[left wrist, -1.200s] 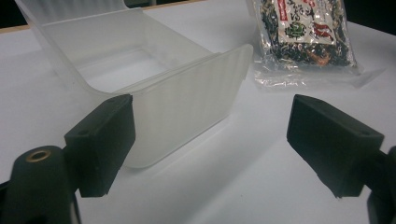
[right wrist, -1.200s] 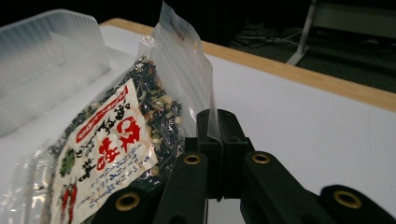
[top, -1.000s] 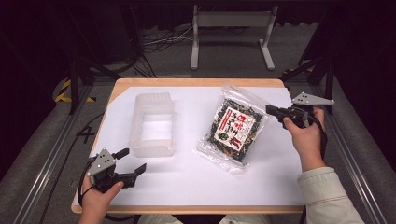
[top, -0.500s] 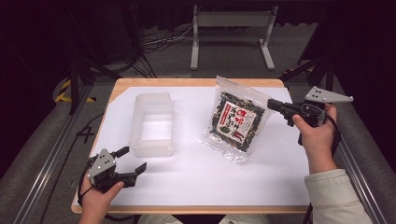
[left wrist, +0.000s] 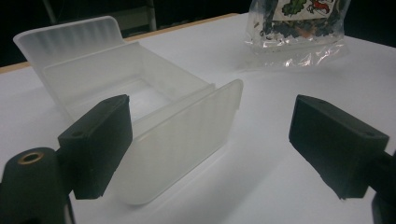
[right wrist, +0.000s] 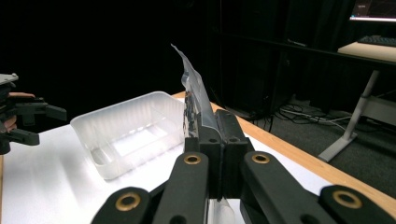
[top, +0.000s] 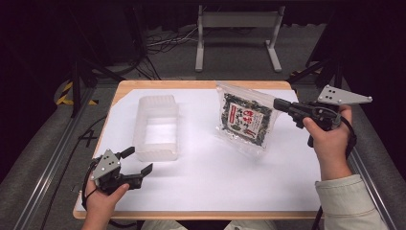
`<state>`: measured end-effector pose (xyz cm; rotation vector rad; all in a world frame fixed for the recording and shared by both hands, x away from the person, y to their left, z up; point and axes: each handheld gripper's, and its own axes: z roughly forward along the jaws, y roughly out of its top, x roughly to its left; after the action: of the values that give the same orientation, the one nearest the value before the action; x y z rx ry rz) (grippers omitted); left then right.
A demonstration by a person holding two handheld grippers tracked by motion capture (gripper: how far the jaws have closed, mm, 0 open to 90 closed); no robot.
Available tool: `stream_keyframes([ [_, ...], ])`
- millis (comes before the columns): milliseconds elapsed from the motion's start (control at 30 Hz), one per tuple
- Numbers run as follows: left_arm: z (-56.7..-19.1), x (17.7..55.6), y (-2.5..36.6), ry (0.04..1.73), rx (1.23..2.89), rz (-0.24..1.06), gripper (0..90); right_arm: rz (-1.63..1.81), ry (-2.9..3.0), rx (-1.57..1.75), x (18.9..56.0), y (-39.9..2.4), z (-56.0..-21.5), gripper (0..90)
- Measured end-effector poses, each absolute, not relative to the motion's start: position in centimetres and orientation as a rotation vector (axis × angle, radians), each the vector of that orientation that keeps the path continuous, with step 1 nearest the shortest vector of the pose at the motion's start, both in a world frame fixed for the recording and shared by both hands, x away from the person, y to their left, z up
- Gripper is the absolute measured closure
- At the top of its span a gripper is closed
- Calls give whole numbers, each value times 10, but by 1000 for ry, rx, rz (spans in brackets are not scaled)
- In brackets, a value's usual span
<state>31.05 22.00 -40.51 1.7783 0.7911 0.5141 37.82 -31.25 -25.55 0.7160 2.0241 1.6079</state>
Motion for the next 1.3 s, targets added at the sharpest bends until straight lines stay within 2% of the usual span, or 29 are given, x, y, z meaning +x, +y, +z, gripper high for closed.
stream_keyframes([
  [267,-394,310,215,756,1784,537,120,1632,2032,667,372,-306,-245,900],
  [767,-376,323,190,702,1766,497,114,1694,2067,574,362,-279,-229,900],
  [1300,-359,339,158,614,1731,360,57,1769,2105,485,354,-255,-225,900],
])
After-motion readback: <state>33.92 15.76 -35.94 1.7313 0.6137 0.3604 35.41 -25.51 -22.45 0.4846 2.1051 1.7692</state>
